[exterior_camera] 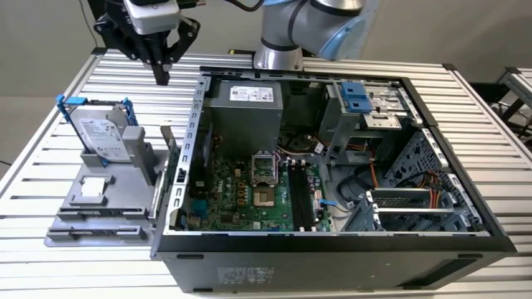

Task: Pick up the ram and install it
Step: 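Reach for the ram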

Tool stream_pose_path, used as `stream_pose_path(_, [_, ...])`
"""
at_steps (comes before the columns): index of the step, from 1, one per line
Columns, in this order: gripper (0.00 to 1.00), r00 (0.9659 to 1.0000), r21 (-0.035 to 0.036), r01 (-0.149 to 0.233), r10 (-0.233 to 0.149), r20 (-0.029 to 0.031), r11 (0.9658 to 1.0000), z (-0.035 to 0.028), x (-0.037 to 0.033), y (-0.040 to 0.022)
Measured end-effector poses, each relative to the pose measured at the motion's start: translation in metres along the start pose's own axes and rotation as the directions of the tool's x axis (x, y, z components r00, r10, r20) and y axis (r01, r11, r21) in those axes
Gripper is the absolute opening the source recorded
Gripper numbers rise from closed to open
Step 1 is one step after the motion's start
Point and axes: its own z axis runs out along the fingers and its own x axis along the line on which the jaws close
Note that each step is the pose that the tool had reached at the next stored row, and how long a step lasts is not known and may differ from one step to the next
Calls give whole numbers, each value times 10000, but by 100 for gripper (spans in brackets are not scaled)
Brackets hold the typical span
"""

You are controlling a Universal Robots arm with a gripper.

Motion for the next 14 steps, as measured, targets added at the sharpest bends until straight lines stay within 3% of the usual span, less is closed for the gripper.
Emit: stream_pose_path(14, [0,10000,0,21,-21,-1,10000,-9,394,-27])
